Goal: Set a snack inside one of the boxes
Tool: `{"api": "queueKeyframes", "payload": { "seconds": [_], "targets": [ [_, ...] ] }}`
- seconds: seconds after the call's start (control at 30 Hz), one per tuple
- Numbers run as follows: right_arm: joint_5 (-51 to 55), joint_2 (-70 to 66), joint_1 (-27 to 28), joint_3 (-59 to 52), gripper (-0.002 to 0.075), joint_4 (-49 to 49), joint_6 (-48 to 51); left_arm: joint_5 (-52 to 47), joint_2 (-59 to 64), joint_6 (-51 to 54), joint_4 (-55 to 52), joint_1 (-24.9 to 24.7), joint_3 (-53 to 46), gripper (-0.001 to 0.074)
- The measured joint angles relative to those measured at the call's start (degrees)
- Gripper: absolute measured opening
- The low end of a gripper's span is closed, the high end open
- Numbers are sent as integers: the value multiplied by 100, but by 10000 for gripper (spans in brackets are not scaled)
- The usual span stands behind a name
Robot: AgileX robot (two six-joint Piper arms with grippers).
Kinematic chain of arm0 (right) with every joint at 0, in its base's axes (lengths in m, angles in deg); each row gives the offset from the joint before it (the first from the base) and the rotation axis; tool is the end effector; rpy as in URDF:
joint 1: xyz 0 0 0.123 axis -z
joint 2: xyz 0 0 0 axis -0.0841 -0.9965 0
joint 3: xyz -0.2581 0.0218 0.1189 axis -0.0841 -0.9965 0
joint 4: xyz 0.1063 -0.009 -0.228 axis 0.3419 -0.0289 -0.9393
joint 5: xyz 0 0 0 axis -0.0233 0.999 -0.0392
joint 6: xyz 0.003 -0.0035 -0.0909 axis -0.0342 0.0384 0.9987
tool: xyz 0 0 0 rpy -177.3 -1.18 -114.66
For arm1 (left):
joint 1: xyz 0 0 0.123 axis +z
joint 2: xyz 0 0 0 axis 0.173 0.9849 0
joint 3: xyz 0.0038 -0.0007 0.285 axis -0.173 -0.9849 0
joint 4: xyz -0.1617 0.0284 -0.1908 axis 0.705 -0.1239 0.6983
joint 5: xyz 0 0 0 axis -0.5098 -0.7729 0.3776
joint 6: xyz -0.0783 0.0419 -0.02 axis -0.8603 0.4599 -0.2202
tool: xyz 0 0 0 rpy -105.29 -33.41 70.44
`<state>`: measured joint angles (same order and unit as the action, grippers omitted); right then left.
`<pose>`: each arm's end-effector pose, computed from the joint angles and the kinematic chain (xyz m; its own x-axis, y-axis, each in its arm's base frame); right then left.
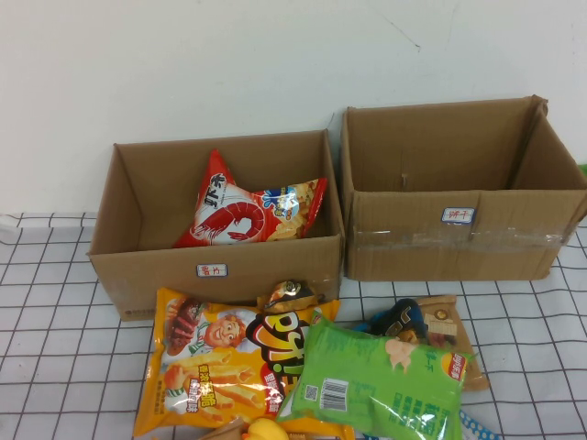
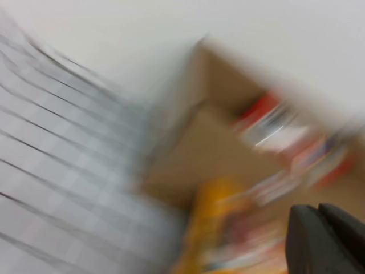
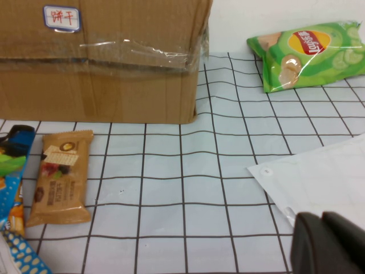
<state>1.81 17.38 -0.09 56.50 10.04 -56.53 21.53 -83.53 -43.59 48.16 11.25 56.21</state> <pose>0.0534 -0.0025 0.1733 -0.2763 -0.0503 -0.9598 0.0427 0.9970 -0.0646 0.0556 -0.0048 0.1840 -0.1606 -0.4507 -0.8781 -0.0322 0.8916 -0.4517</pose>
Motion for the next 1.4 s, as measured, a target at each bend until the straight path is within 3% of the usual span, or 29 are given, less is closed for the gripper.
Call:
{"api": "queueKeyframes", "payload": {
  "seconds": [0.07,0.13,0.4,0.53,0.77,1.1,1.23,1.4],
  "targets": [
    [0,0,0,0,-1,0,0,365,0,-630,1418,0,0,-3],
    [0,0,0,0,-1,0,0,618,0,-864,2131,0,0,-3],
    [0,0,0,0,-1,0,0,1305,0,-1022,3143,0,0,-3],
    [0,0,0,0,-1,0,0,1158,0,-914,3463,0,39,-3],
    [0,0,0,0,-1,0,0,-80,170,1422,2981,0,1414,-3],
    [0,0,0,0,-1,0,0,-3356,3302,2401,822,0,3324,-3],
    [0,0,0,0,-1,0,0,-3701,4506,2998,825,-202,3626,-3],
    [0,0,0,0,-1,0,0,-3609,5632,3165,576,-864,3655,11]
  ]
}}
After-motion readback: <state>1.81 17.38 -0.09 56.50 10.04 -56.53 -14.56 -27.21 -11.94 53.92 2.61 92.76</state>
